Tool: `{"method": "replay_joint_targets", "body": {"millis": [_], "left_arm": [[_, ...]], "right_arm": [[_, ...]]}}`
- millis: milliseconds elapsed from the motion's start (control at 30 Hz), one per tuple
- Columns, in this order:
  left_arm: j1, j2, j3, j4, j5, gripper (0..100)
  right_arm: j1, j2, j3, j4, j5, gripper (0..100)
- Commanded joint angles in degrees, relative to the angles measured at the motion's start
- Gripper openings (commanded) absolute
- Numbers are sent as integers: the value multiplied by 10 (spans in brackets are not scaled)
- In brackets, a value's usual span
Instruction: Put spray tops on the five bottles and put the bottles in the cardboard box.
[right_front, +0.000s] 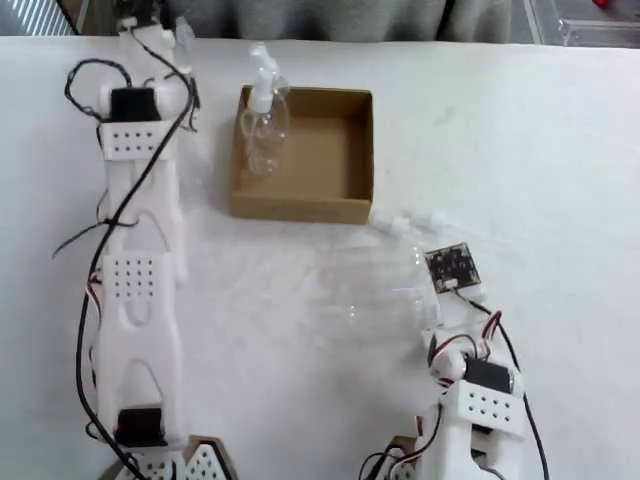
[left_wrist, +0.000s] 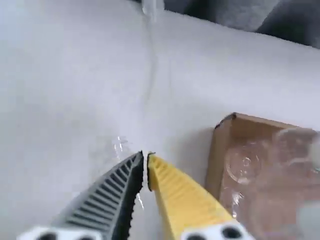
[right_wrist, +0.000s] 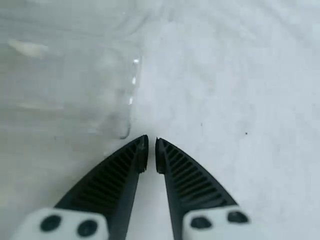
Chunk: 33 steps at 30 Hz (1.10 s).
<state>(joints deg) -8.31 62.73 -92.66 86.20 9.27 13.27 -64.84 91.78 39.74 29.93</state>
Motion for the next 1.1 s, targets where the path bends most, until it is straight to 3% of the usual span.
{"method": "replay_joint_targets", "body": {"millis": [0,133,467,733,1067], "left_arm": [[7,-115,-26,32,-55,24],[51,-124,-29,32,-65,24],[-4,-152,-30,52,-66,25],[-40,-154,-30,135,-62,26],[-32,-182,-30,138,-62,25]], "right_arm": [[29,-7,-4,-19,4,17],[35,-22,3,-15,5,17],[40,-146,55,-12,4,17],[37,-237,54,124,4,17],[37,-325,54,257,4,17]]}}
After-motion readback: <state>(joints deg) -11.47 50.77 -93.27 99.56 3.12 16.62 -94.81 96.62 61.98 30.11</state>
